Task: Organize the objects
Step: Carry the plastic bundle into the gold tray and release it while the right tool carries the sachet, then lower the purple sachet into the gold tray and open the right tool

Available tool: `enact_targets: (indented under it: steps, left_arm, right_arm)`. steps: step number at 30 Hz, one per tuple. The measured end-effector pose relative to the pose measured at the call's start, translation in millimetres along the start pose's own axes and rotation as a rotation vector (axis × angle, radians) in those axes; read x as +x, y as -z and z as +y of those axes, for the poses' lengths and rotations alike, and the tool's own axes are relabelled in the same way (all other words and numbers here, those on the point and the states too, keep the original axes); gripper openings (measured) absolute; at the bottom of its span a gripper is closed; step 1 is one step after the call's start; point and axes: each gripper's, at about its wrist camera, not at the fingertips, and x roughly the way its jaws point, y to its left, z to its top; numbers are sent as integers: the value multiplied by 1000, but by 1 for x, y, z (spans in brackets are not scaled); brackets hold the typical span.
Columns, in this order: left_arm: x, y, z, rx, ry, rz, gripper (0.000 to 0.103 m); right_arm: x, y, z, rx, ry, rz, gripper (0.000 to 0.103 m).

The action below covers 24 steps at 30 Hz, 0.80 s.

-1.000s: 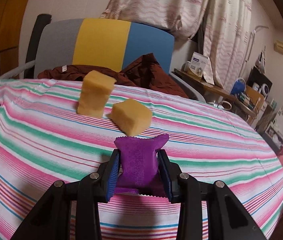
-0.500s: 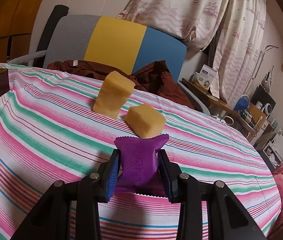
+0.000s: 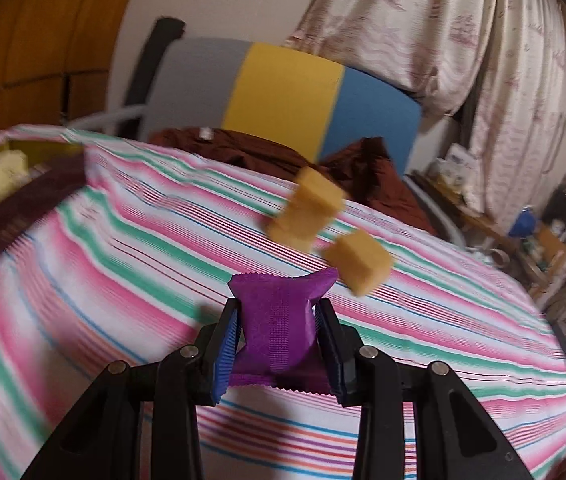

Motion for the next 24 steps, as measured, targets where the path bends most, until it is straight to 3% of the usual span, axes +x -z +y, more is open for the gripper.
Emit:
enact_targets:
  steps: [10,16,24]
  left_arm:
    - [-20,22,13,35,-26,-13,99]
    - [-26,30,20,22,-33,-4,100]
    - [-35,35,31,19,-62,-19,100]
  right_arm:
    - [-20,-53,97,-1,-372,-78,38]
    - [-18,-75,148,-57,-472,-76,38]
    - [5,-80,177,-42,-512,15,38]
